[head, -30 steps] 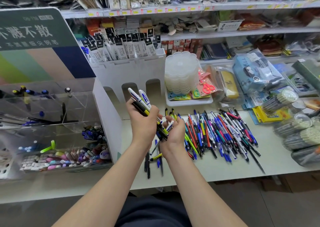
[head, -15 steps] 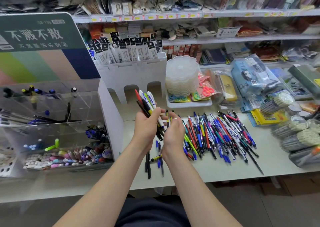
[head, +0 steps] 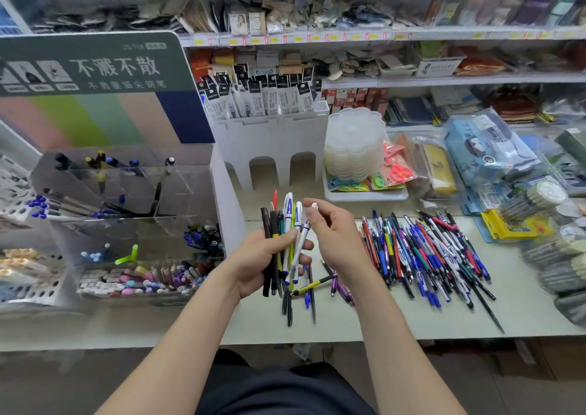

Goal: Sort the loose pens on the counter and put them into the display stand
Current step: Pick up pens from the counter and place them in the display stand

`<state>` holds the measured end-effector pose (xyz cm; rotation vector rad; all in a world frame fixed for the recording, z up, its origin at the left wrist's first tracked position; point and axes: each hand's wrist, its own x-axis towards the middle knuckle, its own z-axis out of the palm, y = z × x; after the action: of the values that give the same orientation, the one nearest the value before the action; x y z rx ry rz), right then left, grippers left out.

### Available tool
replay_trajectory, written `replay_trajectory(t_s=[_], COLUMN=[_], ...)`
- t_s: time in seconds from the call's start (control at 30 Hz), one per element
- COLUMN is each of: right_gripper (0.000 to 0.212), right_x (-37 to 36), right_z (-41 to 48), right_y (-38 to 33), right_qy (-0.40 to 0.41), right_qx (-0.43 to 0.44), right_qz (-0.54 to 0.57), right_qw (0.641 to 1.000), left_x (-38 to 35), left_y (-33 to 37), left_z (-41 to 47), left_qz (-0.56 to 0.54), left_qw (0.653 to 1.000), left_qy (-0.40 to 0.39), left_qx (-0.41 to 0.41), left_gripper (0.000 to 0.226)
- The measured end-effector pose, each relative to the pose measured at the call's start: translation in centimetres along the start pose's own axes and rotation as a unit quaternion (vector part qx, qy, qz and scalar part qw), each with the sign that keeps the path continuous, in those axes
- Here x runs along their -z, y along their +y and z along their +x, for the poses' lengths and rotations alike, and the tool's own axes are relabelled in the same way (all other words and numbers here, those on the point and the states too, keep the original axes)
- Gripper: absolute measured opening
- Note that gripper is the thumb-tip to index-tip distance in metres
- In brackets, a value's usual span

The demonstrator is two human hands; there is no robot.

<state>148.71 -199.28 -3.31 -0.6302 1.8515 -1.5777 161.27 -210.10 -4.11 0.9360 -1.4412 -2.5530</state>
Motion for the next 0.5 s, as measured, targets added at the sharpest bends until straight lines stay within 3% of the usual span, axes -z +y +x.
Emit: replay_trajectory(t_s=[0.13, 0.3, 0.4, 0.5], right_gripper=[0.029, 0.035, 0.025, 0.013], right_x=[-1.9, -4.8, -6.5, -8.5], right_z=[-0.1, -0.6, -0.5, -0.4], right_y=[-0.4, -1.4, -1.8, -2.1], right_qy=[-0.016, 0.027, 0.066, 0.041], right_qx=[0.007, -0.001, -0.012, 0.002], right_qz=[0.0, 0.001, -0.011, -0.007], right_qw=[1.0, 1.0, 0.998, 0.999], left_x=[1.2, 2.4, 3.8, 6.1], left_y=[0.6, 1.5, 2.2, 2.8], left_z=[-0.6, -1.9, -2.9, -4.4], left_qz=[0.032, 0.146, 0.182, 0.179], left_qw=[0.998, 0.987, 0.98, 0.98], left_qy=[-0.028, -0.025, -0.02, -0.001], left_qx=[-0.036, -0.066, -0.082, -0.084], left_gripper=[0.02, 0.032, 0.032, 0.019])
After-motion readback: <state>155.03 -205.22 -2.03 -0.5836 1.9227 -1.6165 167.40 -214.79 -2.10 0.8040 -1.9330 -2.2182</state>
